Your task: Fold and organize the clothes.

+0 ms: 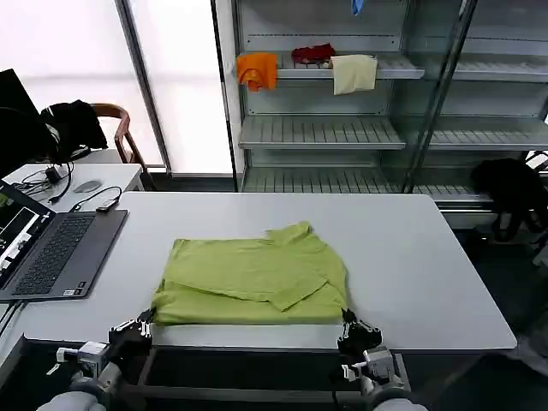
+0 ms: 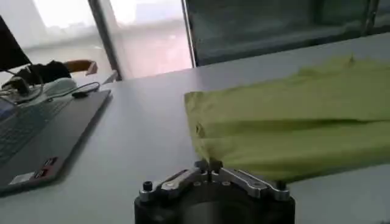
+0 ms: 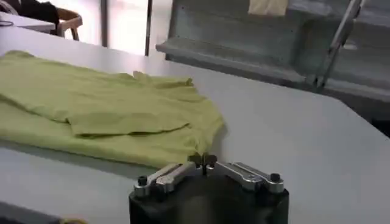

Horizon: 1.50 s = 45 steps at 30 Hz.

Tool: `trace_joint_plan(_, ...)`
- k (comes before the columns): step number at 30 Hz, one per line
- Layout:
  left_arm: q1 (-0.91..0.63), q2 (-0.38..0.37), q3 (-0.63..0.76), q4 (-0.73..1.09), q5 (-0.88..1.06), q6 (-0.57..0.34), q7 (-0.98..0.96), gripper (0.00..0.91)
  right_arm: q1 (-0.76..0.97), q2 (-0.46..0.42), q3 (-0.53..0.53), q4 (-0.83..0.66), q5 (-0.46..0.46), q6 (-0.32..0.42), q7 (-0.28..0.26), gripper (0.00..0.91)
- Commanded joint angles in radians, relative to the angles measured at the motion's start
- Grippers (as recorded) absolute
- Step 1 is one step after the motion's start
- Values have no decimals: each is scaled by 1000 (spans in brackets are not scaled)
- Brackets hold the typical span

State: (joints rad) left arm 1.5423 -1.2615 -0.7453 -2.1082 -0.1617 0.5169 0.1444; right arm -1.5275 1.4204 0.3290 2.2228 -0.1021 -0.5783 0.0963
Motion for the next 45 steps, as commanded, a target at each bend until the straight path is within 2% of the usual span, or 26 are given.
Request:
trace_joint_plan(1, 67, -11, -6, -100, -15, -3, -67, 907, -56, 10, -1, 51, -18, 0, 68, 907)
trace_joint_plan(7, -27, -2, -44, -152, -102, 7, -58, 907, 76, 1, 23, 105, 4, -3, 28, 907)
trace_joint_plan(11, -191, 28, -14, -77, -136, 34, -60, 907, 266, -6, -6, 36, 45, -7, -13, 907)
trace_joint_plan(13, -303, 50, 18, -16, -183, 60, -61, 907, 361, 4, -31, -74, 129, -10, -3, 907)
trace_joint_plan(14, -323, 53, 30, 49, -193, 60, -62, 907, 384, 7, -34, -83, 134, -10, -1, 907)
trace_joint_plan(15, -363, 63, 53, 102, -210, 60, -61, 907, 463, 29, -41, -166, 153, -10, -6, 907)
trace_joint_plan(19, -474, 84, 105, 243, -219, 60, -46, 907, 632, 71, -63, -397, 168, -10, -6, 907)
trace_joint_plan(22, -560, 105, 149, 348, -197, 60, -38, 907, 732, 105, -68, -540, 168, -9, -10, 907)
trace_joint_plan(23, -595, 114, 161, 386, -187, 60, -34, 907, 732, 105, -68, -540, 168, -9, -10, 907)
trace_joint_plan(24, -619, 122, 173, 421, -187, 61, -33, 907, 783, 130, -63, -617, 168, -8, -14, 907)
trace_joint_plan(30, -738, 148, 245, 588, -179, 61, -12, 907, 877, 188, -41, -795, 164, -6, -16, 907)
trace_joint_plan(45, -855, 102, 303, 798, -82, 61, 40, 907, 972, 215, -24, -974, 152, -2, -16, 907)
